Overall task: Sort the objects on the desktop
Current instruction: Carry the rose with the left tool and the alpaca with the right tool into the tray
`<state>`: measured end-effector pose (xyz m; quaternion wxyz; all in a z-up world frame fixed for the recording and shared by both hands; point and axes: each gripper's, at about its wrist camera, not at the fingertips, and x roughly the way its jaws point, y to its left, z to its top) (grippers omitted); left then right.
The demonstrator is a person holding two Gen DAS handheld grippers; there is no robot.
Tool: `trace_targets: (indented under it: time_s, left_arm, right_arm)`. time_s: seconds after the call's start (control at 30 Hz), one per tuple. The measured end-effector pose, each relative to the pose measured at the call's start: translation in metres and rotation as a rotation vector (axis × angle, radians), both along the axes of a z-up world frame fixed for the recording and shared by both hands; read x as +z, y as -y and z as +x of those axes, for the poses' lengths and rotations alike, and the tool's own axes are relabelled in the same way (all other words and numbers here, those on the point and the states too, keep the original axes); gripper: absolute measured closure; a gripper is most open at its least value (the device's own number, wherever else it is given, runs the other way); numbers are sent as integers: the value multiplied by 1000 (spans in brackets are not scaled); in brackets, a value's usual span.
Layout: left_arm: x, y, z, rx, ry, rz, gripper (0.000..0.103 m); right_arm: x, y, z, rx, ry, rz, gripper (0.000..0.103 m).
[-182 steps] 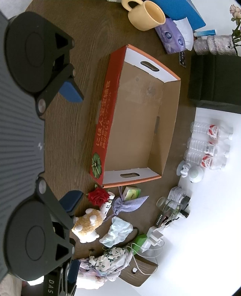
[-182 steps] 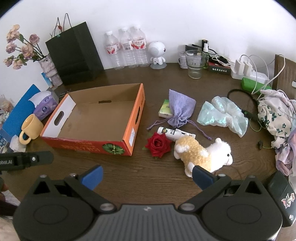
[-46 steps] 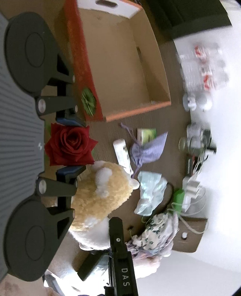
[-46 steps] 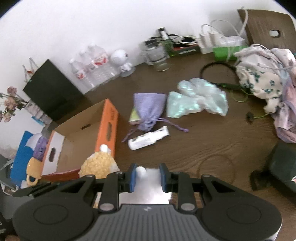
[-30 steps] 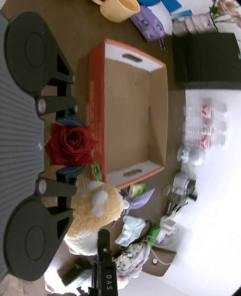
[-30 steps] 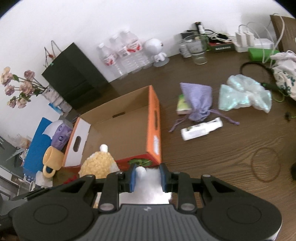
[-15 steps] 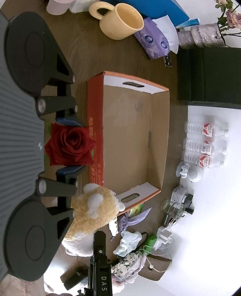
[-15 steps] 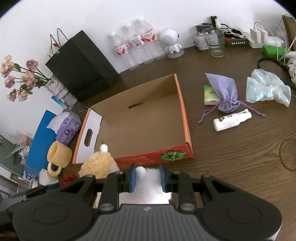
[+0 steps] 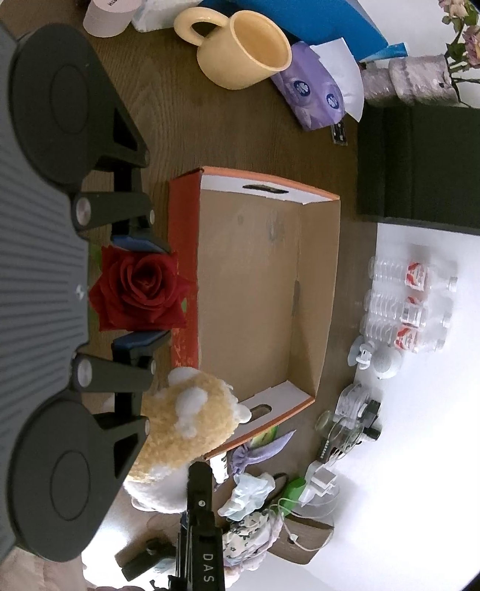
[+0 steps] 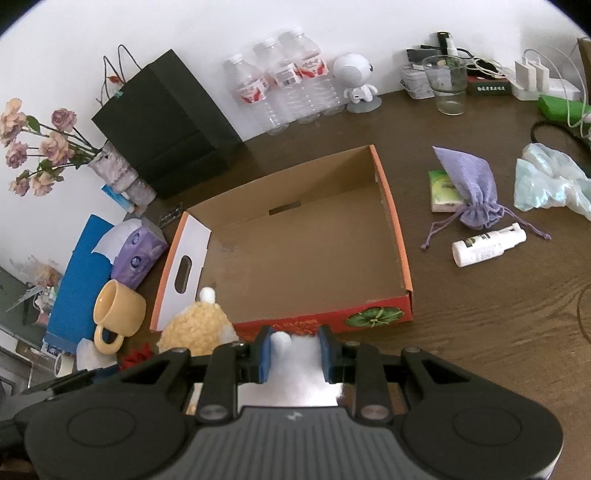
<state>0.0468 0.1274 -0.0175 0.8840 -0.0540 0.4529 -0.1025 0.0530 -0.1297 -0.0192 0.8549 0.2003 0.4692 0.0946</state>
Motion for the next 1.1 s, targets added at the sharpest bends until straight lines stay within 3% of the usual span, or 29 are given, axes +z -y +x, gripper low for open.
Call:
trace_targets:
  time_s: [0.6, 1.1]
  left_arm:
    - [6, -10, 43, 16, 44, 18, 61]
    - [-8, -8, 121, 1, 56, 65, 61]
  right_arm:
    - [5, -16, 51, 36, 27, -2, 78]
    - [-12, -26, 129, 44, 23, -9, 78]
